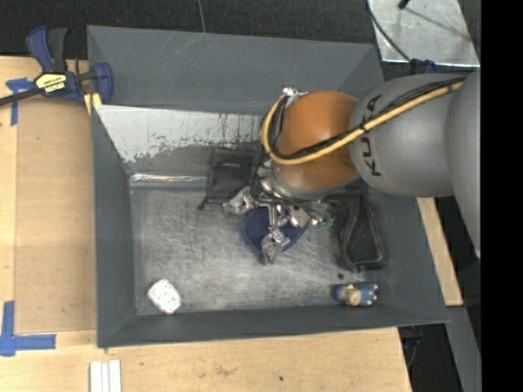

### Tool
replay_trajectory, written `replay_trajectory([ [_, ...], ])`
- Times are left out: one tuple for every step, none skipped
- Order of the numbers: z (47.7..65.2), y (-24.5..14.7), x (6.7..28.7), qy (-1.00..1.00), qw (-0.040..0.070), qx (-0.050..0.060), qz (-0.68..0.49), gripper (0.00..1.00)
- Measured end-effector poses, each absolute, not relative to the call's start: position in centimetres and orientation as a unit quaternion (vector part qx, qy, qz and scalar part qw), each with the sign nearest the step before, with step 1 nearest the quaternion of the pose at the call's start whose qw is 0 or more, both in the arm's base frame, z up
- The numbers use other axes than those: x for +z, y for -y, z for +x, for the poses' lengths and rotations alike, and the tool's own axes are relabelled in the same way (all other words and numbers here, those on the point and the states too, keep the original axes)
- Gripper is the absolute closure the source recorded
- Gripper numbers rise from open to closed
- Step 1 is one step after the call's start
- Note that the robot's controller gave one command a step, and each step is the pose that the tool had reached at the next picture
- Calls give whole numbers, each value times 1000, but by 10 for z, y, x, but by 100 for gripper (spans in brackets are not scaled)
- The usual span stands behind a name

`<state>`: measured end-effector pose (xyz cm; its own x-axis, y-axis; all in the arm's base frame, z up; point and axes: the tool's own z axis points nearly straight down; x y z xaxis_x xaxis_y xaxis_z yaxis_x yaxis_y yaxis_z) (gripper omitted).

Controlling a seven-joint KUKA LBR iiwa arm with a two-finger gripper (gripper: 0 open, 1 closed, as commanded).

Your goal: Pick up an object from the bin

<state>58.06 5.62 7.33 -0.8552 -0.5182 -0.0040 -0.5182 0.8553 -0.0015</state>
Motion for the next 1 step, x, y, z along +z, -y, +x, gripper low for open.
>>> replay_trajectory([
  [586,-18,110,-957,4,-1,-290,0],
])
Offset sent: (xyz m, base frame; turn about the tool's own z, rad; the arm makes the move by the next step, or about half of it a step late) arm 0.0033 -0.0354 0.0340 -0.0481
